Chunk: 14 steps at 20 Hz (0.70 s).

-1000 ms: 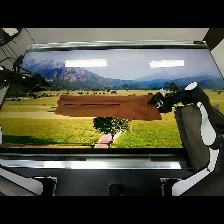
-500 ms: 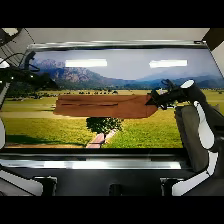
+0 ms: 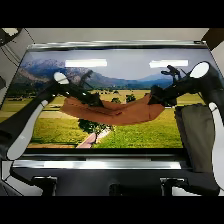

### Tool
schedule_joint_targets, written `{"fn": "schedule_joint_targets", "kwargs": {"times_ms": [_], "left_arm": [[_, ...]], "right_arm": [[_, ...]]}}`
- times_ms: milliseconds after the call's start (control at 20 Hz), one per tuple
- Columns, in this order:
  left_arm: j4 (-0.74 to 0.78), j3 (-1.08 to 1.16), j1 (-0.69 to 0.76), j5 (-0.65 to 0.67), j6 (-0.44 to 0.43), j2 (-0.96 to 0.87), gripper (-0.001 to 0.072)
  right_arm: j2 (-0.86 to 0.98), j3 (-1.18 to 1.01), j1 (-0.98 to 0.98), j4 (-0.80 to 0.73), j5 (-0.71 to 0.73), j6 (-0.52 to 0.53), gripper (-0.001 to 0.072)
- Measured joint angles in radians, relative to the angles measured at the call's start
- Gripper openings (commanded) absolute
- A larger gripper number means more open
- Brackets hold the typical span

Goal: Fold the shirts.

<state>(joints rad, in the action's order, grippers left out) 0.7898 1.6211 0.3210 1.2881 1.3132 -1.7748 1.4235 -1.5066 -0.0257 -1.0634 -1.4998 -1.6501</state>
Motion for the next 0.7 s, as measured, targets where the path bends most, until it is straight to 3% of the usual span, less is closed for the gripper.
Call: {"fn": "schedule_joint_targets", "kwargs": {"times_ms": [300,700], "left_arm": [[-0.042,-0.042,0.207,-0.200,0.078,-0.078,0.0024],[-0.348,-0.047,0.398,-0.289,0.072,-0.228,0.0022]], "right_arm": [[-0.198,0.000,0.015,-0.060,-0.126,-0.102,0.0053],[-0.355,0.000,0.018,-0.097,-0.256,-0.188,0.0053]]}}
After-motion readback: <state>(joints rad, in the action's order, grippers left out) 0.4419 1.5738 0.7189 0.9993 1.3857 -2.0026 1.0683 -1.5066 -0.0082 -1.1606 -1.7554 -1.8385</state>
